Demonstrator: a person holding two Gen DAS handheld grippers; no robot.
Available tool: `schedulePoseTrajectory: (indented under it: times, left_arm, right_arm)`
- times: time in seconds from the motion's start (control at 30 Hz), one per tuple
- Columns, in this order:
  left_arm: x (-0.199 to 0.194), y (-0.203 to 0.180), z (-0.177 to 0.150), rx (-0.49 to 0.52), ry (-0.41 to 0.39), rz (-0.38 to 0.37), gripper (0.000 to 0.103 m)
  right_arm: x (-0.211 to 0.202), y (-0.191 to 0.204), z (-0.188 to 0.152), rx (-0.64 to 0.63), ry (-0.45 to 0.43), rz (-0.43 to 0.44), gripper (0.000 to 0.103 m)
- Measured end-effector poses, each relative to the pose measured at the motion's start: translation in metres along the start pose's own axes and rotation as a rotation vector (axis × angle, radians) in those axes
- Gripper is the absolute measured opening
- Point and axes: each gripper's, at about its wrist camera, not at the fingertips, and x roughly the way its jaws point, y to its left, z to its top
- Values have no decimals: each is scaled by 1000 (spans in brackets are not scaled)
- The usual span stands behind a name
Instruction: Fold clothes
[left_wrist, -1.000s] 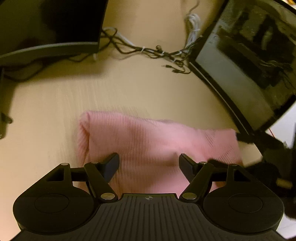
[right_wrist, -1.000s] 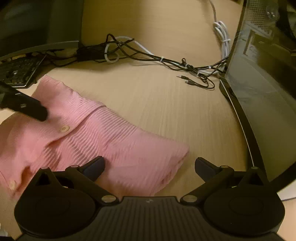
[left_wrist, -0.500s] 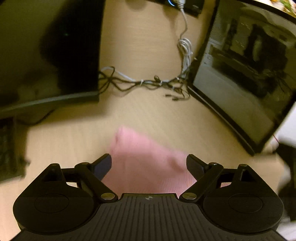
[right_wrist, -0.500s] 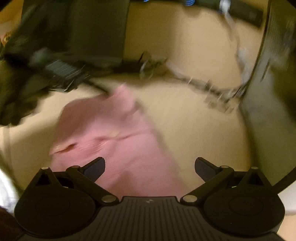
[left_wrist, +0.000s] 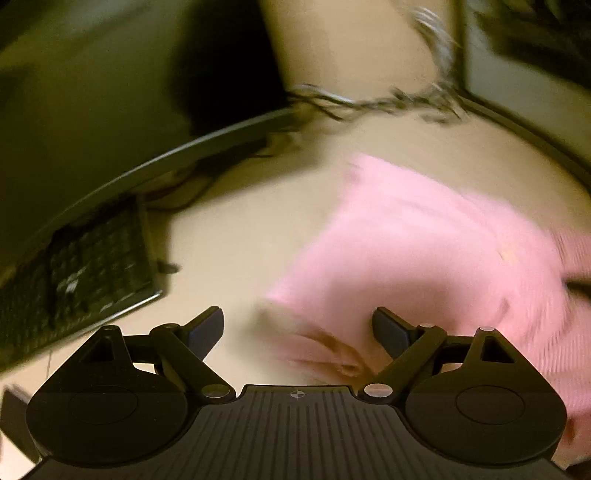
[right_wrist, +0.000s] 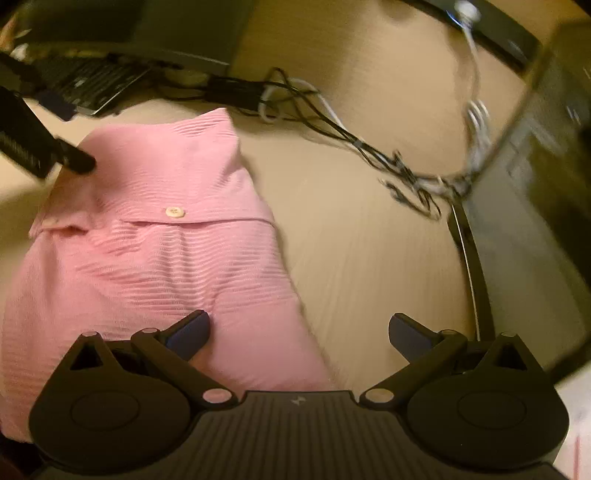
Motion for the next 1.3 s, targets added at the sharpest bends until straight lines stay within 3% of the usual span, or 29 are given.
schedulePoseTrajectory:
  times: [0.03,0.2,0.33,0.4,0.5,0.57,0.67,0.7,0.93,1.03,1.17,1.3]
  left_arm:
    - [-4,9,3,-47,-4,-21,91]
    - [-43,-1,3,-179,-36,-383,93]
    - [-51,-52,-20,-164,42,-697,87]
    - [-46,-77,-33,-97,94,-722,80]
    - [-41,-88,-44,-6,120,-634,77]
    - [-39,-90,-49,42,122,-572,66]
    - [-35,-74,-48,57,113,-468,85]
    - [-33,-68,-48,57,113,-433,85]
    - [-63,-11,-55,-86,60,-402,88]
    - [-76,5,-62,-133,47,-315,88]
    - [-83,14,-72,-159,25,-246,90]
    - [-96,5,-81,-114,-11,-219,94]
  right_arm:
    - [-3,1,0,23,14,14,103]
    - [-28,-6,-3,66,7,206,103]
    - [-47,-26,-6,110,-60,121,103]
    - [-47,-23,-12,96,-45,105,103]
    - [-46,-20,-21,76,-21,82,103]
    - [-44,-17,-26,63,-6,74,103]
    - [-41,-1,-30,49,5,115,103]
    - [-42,3,-29,39,-2,134,103]
    - [-74,5,-9,-80,-143,321,103]
    - [-82,17,-4,-228,-144,423,98]
    - [-72,53,-10,-499,-93,475,85]
    - [-58,78,-14,-631,-75,475,77]
